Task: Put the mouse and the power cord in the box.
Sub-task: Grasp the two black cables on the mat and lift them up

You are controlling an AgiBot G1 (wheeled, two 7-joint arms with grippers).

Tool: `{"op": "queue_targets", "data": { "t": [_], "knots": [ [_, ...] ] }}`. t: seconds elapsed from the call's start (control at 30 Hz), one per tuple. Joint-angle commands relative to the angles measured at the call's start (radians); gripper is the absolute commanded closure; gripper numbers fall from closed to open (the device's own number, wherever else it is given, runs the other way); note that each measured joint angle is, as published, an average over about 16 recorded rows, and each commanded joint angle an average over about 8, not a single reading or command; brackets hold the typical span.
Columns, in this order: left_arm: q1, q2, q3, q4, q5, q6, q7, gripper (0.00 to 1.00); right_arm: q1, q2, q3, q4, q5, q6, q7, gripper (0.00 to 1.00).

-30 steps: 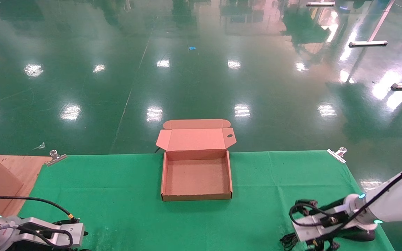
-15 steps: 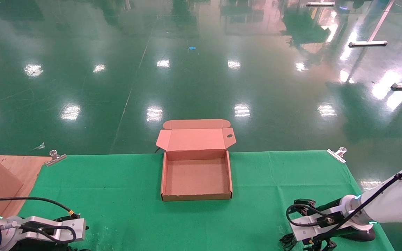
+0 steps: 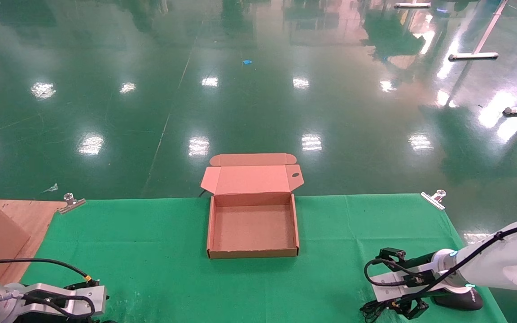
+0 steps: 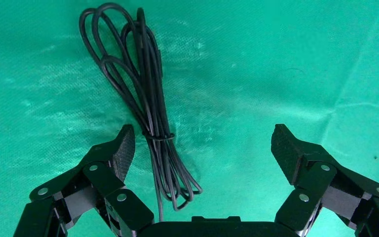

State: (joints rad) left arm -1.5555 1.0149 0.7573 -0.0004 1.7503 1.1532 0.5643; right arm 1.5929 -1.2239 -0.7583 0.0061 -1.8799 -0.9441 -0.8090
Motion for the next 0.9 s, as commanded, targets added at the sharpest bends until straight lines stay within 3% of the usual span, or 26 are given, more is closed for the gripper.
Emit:
{"op": "queue_targets", "data": {
  "t": [0.03,0.07,0.9],
  "knots": [
    [0.0,0.001,0.0,-0.001,-0.001,0.0,0.001,0.94,0.0,0.0,0.002,-0.001,0.002,0.004,0.002,0.95],
    [-0.001,0.001,0.0,-0.002,0.0,0.001,0.001,1.0,0.001,0.002,0.002,-0.002,0.002,0.002,0.001,1.0],
    [0.003,-0.001,-0.002,0.003,-0.003,0.024,-0.002,1.0,-0.002,0.01,0.008,-0.007,0.011,-0.016,-0.005,1.0]
  ]
}}
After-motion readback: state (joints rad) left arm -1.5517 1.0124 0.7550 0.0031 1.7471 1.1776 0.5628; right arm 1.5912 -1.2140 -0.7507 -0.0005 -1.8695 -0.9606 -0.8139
